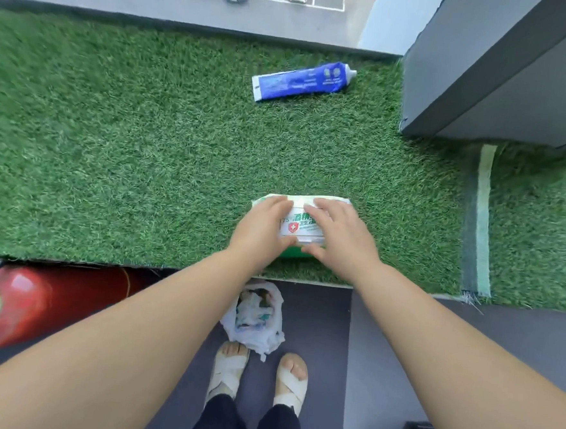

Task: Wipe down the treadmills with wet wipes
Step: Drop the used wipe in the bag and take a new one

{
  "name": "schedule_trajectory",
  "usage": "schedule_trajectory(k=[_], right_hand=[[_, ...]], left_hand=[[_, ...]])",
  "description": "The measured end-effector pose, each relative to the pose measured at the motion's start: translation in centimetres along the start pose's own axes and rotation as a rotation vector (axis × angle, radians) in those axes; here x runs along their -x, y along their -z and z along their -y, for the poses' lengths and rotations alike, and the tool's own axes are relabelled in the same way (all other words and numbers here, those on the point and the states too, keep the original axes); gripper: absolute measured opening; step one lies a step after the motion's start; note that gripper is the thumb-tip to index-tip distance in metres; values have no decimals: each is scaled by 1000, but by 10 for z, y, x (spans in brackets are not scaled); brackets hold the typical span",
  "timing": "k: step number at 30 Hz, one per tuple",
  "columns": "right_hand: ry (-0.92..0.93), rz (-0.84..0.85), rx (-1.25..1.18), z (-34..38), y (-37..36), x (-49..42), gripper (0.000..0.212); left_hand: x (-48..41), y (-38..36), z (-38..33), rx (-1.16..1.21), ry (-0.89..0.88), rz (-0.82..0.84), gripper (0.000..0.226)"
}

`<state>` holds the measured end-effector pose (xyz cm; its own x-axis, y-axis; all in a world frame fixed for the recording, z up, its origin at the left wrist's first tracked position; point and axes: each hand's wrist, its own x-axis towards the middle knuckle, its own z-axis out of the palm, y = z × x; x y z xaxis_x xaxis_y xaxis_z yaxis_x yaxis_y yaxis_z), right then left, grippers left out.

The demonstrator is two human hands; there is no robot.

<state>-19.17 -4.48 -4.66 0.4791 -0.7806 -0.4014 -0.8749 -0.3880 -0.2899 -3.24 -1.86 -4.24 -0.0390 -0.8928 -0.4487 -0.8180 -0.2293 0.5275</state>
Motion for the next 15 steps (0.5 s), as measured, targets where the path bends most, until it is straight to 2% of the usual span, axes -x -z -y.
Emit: schedule_trajectory(k=[3, 6, 8, 12, 15], right_hand=[[24, -88, -43, -1, -6, 1, 69], [24, -78, 5, -1, -5, 2, 62], [-32, -98, -97, 0, 0, -1, 49], [-285, -149, -453, 2, 15, -20, 36], [-593, -380, -587, 0, 20, -33, 30]], left_hand=[[-1, -1, 10, 1, -36, -7, 67], [-3, 2, 16, 5, -61, 22, 71], [-4, 3, 16, 5, -61, 35, 77], [-6, 2, 18, 36, -29, 21, 97], [-2, 2, 20, 42, -47, 14, 105]])
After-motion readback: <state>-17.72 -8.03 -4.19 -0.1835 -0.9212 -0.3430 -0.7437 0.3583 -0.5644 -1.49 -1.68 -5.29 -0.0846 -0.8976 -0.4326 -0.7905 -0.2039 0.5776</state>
